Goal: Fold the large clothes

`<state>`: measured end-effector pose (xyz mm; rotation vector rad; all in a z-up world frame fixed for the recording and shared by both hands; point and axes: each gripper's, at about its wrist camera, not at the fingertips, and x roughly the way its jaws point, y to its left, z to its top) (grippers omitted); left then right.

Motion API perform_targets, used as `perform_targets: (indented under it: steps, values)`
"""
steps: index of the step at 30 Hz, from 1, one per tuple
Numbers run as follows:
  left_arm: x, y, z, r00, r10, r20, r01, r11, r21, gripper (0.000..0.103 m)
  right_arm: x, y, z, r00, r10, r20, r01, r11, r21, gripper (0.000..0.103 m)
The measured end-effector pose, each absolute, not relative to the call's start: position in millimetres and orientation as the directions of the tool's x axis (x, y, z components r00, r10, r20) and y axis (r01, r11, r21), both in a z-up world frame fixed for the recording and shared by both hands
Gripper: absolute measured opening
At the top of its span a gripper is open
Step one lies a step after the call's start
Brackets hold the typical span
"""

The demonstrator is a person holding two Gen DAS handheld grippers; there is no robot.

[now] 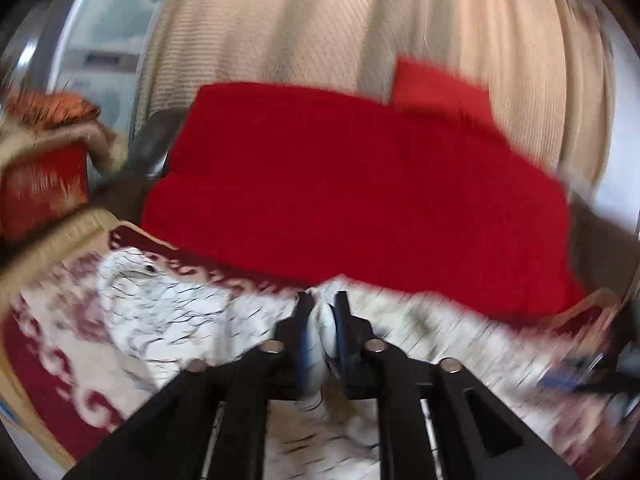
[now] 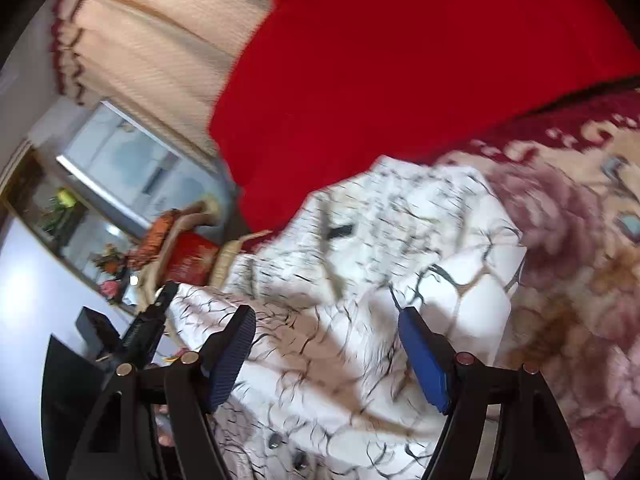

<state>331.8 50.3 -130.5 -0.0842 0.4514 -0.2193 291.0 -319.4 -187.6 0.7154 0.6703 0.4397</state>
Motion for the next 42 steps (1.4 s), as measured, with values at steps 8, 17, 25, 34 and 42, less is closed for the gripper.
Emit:
perform_targets:
  steps: [8, 17, 25, 34, 42]
  values:
    - [356, 143, -149, 0.863, -0.078, -0.5, -0.153, 0.901, -0.405, 0.061, 304, -259, -196, 0.607, 0.66, -0.443, -0.247, 0.686, 0.684, 0.077]
    - [356, 248, -208, 0.787, -0.02, -0.617, -0.479, 0.61, -0.631, 0.074, 320, -211, -215, 0.514, 0.657, -0.551, -0.268, 0.733, 0.625, 0.072]
    - [404, 255, -249, 0.763, -0.307, -0.569, -0.423, 0.428, -0.799, 0.081, 323, -237, -210, 0.611, 0.639, -0.466, -0.222, 0.704, 0.674, 0.072]
    - [451, 273, -295, 0.765, -0.465, -0.445, -0.422, 0.16, -0.892, 0.081, 323, -244, -207, 0.642, 0.618, -0.454, -0.22, 0.715, 0.663, 0.072]
    - [490, 278, -289, 0.775, -0.463, -0.431, -0.368, 0.224, -0.902, 0.009, 328, -248, -210, 0.649, 0.613, -0.45, -0.204, 0.71, 0.674, 0.072]
